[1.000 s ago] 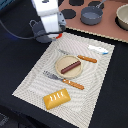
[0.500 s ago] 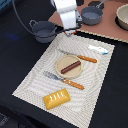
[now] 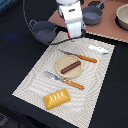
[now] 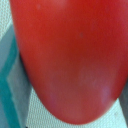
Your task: Interact with the objects in diverse but meaningful ways.
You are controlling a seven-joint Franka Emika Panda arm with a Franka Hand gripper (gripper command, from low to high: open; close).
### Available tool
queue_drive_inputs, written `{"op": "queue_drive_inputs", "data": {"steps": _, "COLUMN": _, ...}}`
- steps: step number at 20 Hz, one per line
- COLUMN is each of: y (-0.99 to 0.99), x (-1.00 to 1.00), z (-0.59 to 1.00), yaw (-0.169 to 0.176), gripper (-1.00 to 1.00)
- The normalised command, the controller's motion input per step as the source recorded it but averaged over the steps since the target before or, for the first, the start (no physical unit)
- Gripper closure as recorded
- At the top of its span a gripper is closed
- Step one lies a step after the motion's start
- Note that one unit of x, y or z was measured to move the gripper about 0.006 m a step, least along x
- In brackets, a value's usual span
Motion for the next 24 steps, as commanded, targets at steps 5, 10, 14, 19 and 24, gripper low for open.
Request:
{"op": "queue_drive_inputs", "data": {"steps": 5, "y": 0.21, "x": 0.11, "z": -0.14, "yaw": 0.071, "gripper": -1.00}}
{"op": "queue_drive_inputs", "data": {"steps": 10, "y": 0.23, "x": 0.22, "z": -0.01, "yaw": 0.059, "gripper": -1.00}}
{"op": "queue_drive_inputs", "data": {"steps": 14, "y": 0.19, "x": 0.59, "z": 0.65, "yaw": 0.003, "gripper": -1.00}}
{"op": "queue_drive_inputs", "data": {"steps": 19, "y": 0.08, "x": 0.90, "z": 0.99, "yaw": -0.016, "gripper": -1.00}}
{"op": "queue_drive_inputs", "data": {"steps": 24, "y": 0.01, "x": 0.82, "z": 0.78, "yaw": -0.061, "gripper": -1.00}}
